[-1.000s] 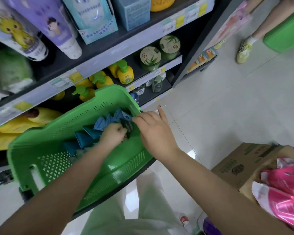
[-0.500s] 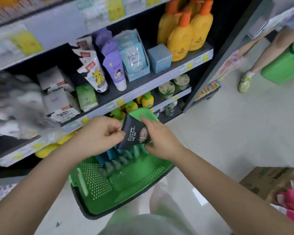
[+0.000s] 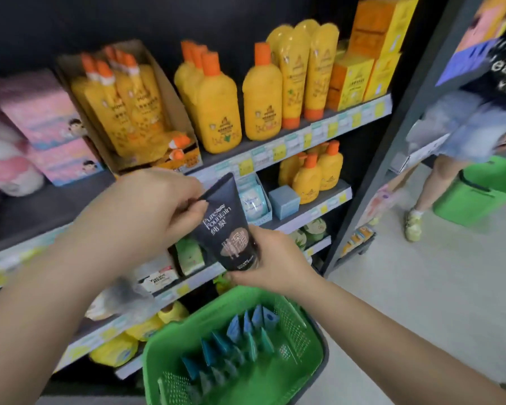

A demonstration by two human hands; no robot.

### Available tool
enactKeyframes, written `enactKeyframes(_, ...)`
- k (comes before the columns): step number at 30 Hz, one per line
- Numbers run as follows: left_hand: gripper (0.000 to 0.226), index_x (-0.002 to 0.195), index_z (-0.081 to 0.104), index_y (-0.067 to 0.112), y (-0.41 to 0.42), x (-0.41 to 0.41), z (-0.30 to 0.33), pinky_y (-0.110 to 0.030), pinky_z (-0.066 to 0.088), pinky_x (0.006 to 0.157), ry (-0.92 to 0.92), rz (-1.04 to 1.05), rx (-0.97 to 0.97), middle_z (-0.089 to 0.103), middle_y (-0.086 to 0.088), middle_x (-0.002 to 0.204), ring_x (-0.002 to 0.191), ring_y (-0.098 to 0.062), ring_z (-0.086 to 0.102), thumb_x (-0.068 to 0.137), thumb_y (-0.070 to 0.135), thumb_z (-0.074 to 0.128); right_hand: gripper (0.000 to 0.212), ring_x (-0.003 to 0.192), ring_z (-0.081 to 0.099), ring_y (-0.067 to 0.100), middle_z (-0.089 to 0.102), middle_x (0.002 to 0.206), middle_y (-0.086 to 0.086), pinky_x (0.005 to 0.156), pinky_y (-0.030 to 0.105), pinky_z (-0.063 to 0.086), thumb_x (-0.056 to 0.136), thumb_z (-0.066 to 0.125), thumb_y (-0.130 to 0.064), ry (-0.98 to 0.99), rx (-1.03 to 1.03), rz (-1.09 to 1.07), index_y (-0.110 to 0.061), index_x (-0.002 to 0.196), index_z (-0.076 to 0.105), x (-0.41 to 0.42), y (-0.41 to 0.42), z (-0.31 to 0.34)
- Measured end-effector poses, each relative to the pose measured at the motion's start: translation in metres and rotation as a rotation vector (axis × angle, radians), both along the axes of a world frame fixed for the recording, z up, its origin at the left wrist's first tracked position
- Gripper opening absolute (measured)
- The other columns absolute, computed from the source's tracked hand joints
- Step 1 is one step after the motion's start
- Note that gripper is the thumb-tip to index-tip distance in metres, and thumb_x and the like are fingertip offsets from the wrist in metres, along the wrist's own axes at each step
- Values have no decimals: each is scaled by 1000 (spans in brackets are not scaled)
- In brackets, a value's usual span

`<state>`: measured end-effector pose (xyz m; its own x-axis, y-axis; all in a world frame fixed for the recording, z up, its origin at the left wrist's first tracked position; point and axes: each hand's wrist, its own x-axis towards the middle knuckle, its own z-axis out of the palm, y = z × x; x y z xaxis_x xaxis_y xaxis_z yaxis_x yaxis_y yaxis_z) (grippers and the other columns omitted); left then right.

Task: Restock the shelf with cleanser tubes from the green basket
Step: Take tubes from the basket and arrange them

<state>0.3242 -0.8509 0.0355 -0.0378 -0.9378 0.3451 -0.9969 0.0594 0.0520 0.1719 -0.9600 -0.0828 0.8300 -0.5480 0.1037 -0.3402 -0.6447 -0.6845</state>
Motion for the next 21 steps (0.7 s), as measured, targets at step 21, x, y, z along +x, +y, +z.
enactKeyframes(21,37,98,55,46,-6,4,146,-7,47,78,485,170,-541,58,30,87,87,13,60,81,14,66,44,81,63,-2,68,87,-14,73,27,54,58,76,-46,-503,-47,-8,-30,97,63,65,-36,229)
